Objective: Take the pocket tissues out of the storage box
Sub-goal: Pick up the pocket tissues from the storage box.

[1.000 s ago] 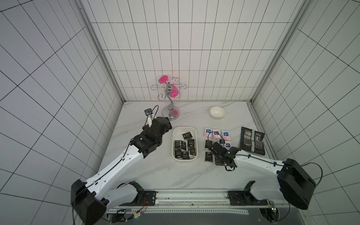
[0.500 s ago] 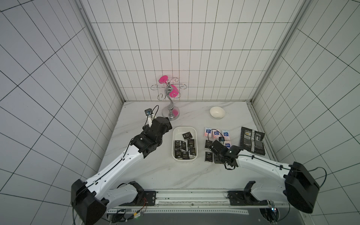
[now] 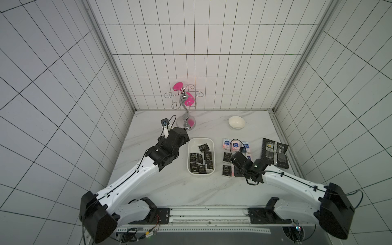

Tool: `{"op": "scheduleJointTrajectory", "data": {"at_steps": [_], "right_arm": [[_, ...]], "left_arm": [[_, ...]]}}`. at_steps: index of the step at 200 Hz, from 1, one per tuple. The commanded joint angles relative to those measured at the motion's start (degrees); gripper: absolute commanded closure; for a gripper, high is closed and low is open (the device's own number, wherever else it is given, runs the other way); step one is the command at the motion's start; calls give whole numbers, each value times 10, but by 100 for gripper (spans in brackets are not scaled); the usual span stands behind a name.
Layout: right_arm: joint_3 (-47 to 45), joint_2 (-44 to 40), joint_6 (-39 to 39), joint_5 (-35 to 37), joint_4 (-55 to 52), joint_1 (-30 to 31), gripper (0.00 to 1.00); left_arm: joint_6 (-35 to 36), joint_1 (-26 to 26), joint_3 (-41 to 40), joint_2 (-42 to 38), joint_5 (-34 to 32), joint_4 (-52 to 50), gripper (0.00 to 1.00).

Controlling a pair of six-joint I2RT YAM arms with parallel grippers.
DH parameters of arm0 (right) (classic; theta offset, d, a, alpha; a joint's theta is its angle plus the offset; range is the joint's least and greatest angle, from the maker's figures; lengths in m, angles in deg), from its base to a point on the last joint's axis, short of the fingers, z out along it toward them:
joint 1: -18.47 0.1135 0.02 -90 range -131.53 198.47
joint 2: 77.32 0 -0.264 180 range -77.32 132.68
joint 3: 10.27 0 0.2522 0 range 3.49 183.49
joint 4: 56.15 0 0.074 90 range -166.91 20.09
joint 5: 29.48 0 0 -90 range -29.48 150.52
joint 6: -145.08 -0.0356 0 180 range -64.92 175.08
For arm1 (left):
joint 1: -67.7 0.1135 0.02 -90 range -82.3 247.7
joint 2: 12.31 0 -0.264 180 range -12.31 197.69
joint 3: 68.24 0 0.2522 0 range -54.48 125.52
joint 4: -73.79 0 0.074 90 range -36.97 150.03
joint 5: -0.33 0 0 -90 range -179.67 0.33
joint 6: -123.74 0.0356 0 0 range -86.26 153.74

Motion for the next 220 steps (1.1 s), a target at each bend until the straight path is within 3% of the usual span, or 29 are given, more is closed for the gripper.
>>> {"op": "scheduleJointTrajectory", "data": {"at_steps": [1, 70, 100, 160, 220], "right_arm": [[64, 17, 35, 10, 11, -2, 45], [274, 200, 120, -60, 89, 17, 44], [342, 276, 115, -111, 111, 26, 44], [368, 375, 49, -175, 179, 51, 45], [366, 404, 35, -167, 200, 87, 50]], "left_arm": [[3, -3, 16, -3, -12, 0, 2], [10, 0, 10, -8, -33, -17, 2], [8, 22, 10, -16, -23, -30, 1], [9, 44, 3, -31, -17, -36, 1], [5, 45, 1, -27, -8, -32, 1]]}}
